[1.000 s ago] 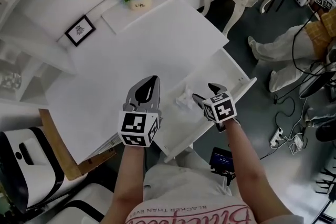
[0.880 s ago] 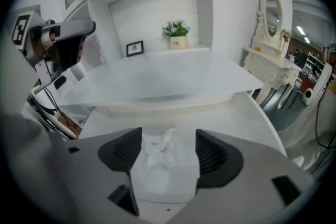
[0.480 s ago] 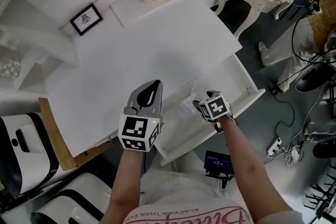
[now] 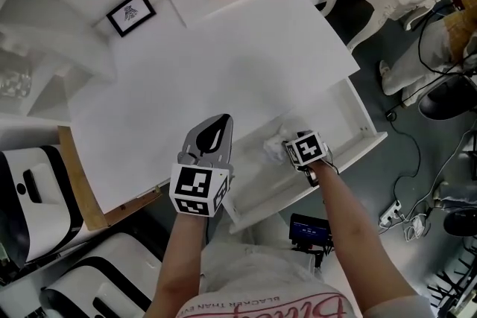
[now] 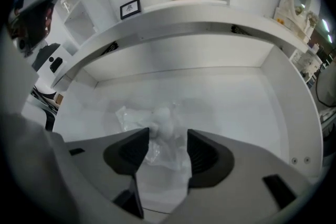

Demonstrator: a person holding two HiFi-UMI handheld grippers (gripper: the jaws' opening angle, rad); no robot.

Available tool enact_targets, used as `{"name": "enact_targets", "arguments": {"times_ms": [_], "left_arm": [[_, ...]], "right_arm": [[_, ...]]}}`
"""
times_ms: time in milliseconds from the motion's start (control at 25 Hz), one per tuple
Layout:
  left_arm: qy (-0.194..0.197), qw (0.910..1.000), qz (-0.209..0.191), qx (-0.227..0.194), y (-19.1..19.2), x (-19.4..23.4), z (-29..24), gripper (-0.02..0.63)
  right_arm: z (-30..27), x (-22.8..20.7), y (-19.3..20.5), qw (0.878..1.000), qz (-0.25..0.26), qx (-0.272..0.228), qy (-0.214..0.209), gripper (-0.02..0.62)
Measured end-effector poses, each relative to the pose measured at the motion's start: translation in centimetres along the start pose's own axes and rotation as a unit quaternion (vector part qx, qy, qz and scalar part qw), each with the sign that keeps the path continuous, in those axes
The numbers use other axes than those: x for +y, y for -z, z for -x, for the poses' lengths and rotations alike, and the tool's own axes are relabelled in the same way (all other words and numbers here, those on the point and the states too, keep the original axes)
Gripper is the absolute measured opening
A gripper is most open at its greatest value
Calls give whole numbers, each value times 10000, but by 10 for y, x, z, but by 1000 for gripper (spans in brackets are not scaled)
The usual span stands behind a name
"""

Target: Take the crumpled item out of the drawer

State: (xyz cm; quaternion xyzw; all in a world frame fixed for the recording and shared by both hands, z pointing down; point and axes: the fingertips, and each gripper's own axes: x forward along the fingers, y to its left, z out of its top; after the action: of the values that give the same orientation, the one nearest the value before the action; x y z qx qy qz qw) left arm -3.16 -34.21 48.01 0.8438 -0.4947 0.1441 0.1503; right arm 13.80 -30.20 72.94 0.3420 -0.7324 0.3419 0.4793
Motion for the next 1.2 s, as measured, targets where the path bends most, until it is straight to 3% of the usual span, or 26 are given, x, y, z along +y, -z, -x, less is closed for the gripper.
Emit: {"name": "enact_targets", "arguments": {"times_ms": [360, 640, 1200], "left_arm": [[-68, 9999, 29, 79, 9, 4, 0, 8], [-60, 9999, 35, 83, 8, 5, 2, 8], [35, 9999, -105, -109, -8, -12, 11, 8]], "right_arm": [[-8, 0, 4, 9995, -313, 35, -53, 190], [-6, 6, 5, 9987, -503, 0, -53, 69], [29, 17, -3, 9983, -378, -446, -44, 57]]}}
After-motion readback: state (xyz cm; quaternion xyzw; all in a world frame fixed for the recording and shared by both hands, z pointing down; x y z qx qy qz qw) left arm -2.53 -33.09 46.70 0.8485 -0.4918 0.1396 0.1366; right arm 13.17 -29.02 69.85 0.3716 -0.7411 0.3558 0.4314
